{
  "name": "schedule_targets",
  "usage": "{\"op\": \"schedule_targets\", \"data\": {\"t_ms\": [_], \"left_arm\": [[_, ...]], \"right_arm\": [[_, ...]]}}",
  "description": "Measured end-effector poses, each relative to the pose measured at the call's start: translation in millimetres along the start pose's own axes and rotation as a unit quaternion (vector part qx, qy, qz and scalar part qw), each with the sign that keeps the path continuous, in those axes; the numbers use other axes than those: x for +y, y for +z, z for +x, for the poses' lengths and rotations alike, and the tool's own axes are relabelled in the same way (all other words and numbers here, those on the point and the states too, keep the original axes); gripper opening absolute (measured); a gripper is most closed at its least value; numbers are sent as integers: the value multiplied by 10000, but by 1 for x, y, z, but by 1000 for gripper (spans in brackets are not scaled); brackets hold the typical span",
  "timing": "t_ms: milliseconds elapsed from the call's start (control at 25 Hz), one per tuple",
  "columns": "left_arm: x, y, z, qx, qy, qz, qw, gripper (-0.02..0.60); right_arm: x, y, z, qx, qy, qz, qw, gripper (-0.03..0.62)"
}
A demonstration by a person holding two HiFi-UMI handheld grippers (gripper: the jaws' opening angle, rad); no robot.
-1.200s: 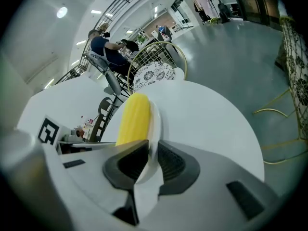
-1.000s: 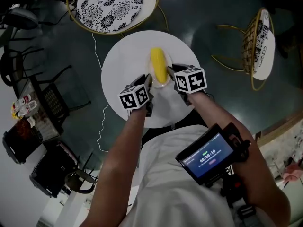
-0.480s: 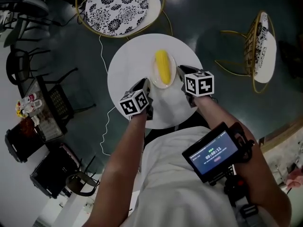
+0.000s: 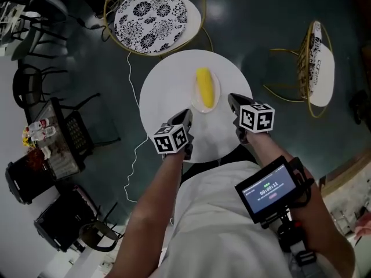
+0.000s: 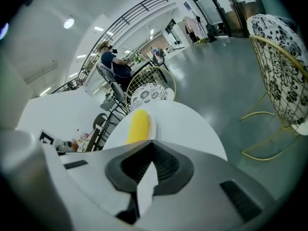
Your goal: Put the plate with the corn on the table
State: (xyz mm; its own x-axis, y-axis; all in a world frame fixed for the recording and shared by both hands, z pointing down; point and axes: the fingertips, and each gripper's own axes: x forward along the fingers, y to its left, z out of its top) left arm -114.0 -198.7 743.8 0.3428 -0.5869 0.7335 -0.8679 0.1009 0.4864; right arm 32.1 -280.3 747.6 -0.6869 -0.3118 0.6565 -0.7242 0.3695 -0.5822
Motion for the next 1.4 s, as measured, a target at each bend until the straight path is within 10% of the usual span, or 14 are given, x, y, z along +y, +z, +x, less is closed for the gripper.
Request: {"op": "schedule_targets", "data": {"t_ms": [1400], "left_arm": [[-41, 3, -149, -938, -1076, 516, 9884, 6]], "right_arm": [[134, -39, -97, -672, 303, -613, 9954, 7]]}}
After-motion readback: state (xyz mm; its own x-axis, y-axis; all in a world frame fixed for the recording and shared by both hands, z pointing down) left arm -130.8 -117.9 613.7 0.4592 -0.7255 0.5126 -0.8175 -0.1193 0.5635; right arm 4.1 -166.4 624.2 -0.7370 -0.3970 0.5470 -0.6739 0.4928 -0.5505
